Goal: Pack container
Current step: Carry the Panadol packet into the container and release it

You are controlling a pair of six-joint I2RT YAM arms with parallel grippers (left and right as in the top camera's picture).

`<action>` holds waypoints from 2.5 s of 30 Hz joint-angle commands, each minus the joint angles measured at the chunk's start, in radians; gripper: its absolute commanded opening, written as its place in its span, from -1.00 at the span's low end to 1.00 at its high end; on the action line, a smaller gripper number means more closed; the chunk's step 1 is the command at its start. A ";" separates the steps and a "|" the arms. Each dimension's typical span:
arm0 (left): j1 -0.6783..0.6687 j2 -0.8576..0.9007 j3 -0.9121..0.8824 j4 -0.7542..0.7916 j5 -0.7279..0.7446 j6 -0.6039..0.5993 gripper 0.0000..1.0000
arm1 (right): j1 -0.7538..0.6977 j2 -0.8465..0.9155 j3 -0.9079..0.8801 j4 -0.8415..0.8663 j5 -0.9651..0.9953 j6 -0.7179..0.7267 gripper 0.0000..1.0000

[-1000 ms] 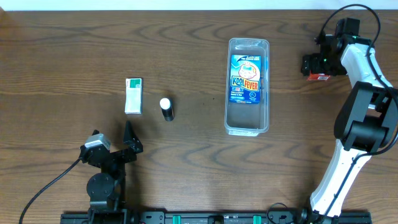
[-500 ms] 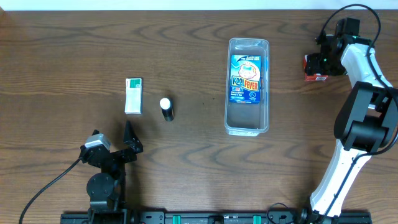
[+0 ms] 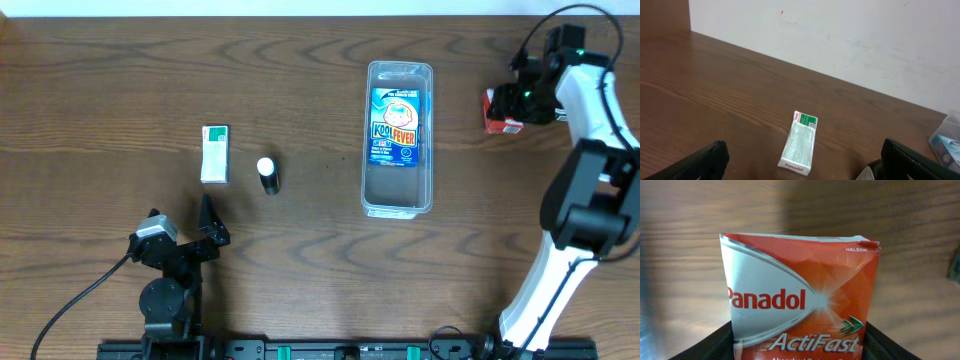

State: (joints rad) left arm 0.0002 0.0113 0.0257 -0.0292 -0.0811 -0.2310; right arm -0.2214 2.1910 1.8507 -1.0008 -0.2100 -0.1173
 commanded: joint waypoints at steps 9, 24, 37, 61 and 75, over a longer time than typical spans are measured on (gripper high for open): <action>0.006 0.000 -0.022 -0.036 -0.011 0.013 0.96 | 0.193 -0.401 0.046 -0.175 -0.152 0.121 0.28; 0.006 0.000 -0.022 -0.036 -0.011 0.013 0.96 | 0.573 -0.330 -0.005 -0.090 0.303 0.568 0.31; 0.006 0.000 -0.022 -0.036 -0.011 0.013 0.96 | 0.607 -0.164 -0.005 -0.032 0.409 0.626 0.38; 0.006 0.000 -0.022 -0.036 -0.011 0.013 0.96 | 0.587 -0.109 -0.004 -0.128 0.195 0.520 -0.49; 0.006 0.000 -0.022 -0.036 -0.011 0.013 0.96 | 0.640 -0.109 -0.020 -0.257 0.180 0.479 -0.97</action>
State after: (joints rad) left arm 0.0002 0.0113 0.0257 -0.0292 -0.0811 -0.2310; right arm 0.3847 2.0880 1.8473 -1.2644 -0.0219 0.3836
